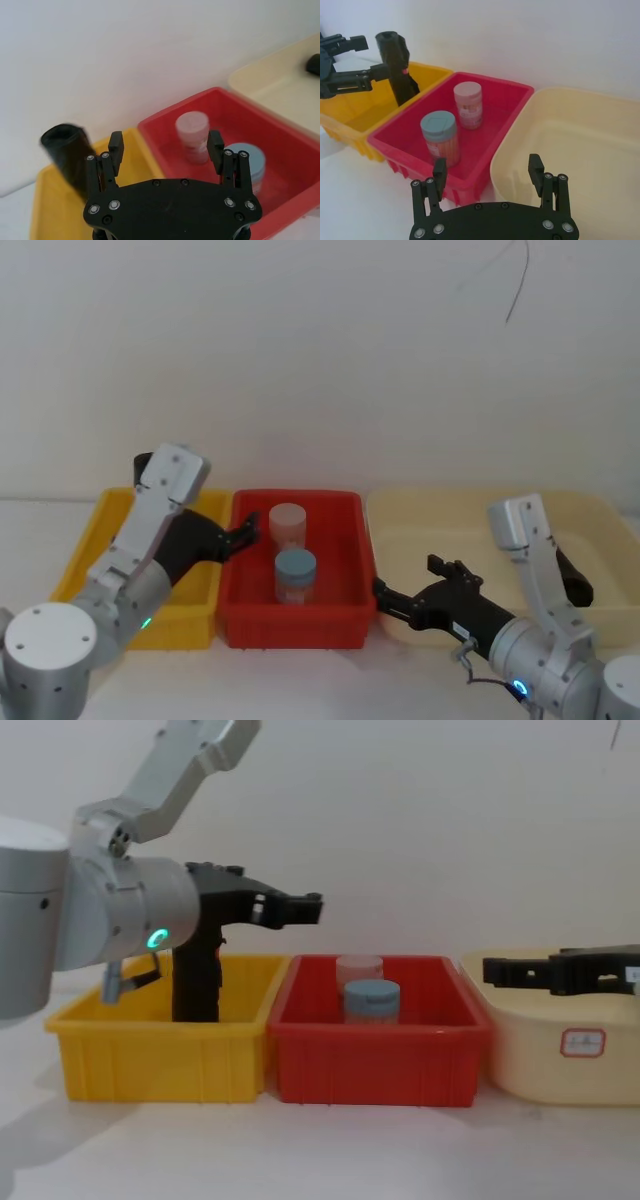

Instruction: Pick up the garbage bag with the one hand and transfer it to the other hand.

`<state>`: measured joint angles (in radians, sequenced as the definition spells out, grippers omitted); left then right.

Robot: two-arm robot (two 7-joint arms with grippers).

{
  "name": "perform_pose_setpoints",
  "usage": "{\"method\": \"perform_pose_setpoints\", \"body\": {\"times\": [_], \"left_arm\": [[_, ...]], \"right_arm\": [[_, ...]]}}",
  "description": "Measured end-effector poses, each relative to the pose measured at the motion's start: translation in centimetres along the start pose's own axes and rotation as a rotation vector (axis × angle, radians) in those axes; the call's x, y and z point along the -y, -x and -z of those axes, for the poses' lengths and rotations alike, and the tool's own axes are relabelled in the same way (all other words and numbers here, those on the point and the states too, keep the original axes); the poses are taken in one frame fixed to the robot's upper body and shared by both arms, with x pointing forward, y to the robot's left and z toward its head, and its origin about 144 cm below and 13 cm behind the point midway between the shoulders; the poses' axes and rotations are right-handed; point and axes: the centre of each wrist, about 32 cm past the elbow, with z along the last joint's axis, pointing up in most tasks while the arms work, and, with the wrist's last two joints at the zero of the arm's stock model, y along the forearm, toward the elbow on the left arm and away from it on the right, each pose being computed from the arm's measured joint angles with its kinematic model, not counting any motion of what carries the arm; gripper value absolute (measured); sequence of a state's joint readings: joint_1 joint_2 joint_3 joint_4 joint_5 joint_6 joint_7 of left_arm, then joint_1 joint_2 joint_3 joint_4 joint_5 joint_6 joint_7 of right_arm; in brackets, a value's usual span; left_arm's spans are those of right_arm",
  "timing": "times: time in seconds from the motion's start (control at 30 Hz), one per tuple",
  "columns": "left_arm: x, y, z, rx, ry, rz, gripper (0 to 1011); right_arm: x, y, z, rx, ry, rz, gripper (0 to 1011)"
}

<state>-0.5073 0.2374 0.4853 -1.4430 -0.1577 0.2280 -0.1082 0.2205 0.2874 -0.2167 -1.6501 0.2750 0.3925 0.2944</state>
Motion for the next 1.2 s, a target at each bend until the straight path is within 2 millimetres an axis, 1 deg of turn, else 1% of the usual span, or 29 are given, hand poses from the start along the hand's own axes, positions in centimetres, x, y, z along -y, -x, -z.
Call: {"method": "perform_pose_setpoints", "body": {"times": [0.3, 0.7, 0.9, 0.93, 1.2], "left_arm": [[-1.1, -0.7, 0.5, -0.004, -0.023, -0.073, 1001], [-1.7, -1.0, 0.7, -0.005, -0.035, -0.112, 1001], [-1.9, -1.1, 0.8, -0.005, -0.037, -0.121, 1001], [-1.9, -1.1, 0.8, -0.005, -0.037, -0.121, 1000], [-2.0, -1.2, 0.8, -0.005, -0.04, -0.127, 1001]], "right_arm": [[-0.7, 0.8, -0.3, 0.01, -0.014, -0.047, 1000], [-1.9, 2.1, -0.5, 0.044, -0.004, -0.118, 1000], [-2.9, 2.6, -0.6, 0.07, 0.013, -0.149, 999], [-3.4, 2.7, -0.7, 0.079, 0.02, -0.158, 1000], [-5.2, 2.8, -0.8, 0.101, 0.032, -0.181, 1000]]}}
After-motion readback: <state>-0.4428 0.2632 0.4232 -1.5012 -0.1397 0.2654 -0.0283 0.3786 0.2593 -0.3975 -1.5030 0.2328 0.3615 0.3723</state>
